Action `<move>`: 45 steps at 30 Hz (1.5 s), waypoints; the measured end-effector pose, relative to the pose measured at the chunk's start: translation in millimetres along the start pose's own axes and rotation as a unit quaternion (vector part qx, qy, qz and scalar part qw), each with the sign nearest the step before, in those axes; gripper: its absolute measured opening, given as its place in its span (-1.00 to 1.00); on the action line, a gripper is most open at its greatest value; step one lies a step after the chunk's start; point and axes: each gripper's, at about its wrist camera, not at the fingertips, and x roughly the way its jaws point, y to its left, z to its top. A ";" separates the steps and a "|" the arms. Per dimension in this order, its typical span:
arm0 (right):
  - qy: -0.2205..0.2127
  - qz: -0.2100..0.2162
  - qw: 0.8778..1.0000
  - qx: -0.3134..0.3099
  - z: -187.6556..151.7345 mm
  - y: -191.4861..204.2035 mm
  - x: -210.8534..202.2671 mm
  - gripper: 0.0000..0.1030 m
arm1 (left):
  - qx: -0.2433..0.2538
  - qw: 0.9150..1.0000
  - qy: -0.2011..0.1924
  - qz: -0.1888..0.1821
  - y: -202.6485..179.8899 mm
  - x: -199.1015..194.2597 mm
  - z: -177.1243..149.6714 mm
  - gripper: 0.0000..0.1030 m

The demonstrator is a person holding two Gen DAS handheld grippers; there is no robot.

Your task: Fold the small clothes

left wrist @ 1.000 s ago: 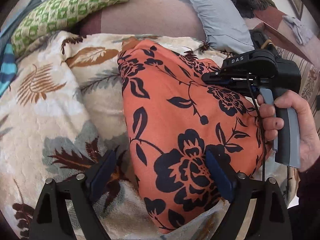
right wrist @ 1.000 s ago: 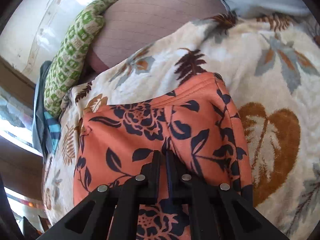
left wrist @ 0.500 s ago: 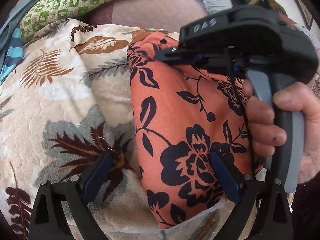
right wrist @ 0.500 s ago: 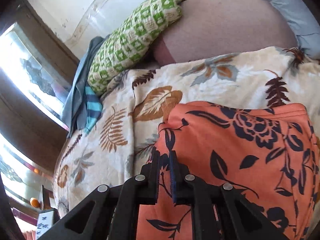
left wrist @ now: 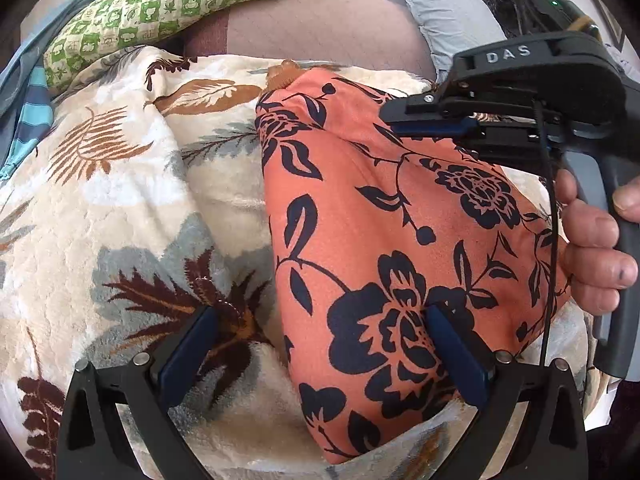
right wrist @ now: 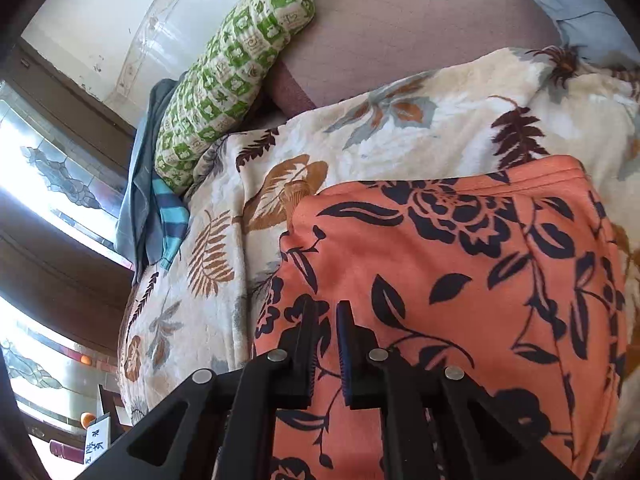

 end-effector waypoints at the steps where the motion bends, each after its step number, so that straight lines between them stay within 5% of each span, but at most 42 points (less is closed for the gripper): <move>1: 0.002 -0.001 1.000 0.004 -3.2 -2.9 -3.1 -0.78 | -0.001 1.000 -0.001 0.001 -0.7 -0.1 -0.2 1.00; 5: 0.048 -0.034 0.998 0.026 -19.5 -25.3 13.7 -0.77 | -0.001 1.000 -0.001 0.003 -2.6 -0.8 -2.2 1.00; 19: 0.039 -0.035 0.999 0.013 -48.7 -34.7 -33.3 -0.78 | -0.022 0.999 0.033 -0.017 3.3 5.6 2.7 1.00; 26: 0.036 -0.019 0.998 0.037 -80.2 -55.5 -56.0 -0.78 | -0.054 0.996 0.036 -0.057 13.3 -2.5 12.3 1.00; 32: 0.026 0.008 0.996 0.083 -108.2 -72.9 -75.5 -0.78 | -0.057 0.998 -0.026 -0.029 21.4 -23.3 22.4 1.00; 39: 0.024 0.020 0.994 0.101 -104.8 -75.3 -76.7 -0.79 | -0.007 0.999 -0.008 0.036 9.1 -5.8 17.1 1.00; 45: -0.041 -0.033 0.996 0.074 -84.8 -64.2 -88.8 -0.78 | 0.014 0.998 -0.022 0.054 2.2 -12.0 17.6 1.00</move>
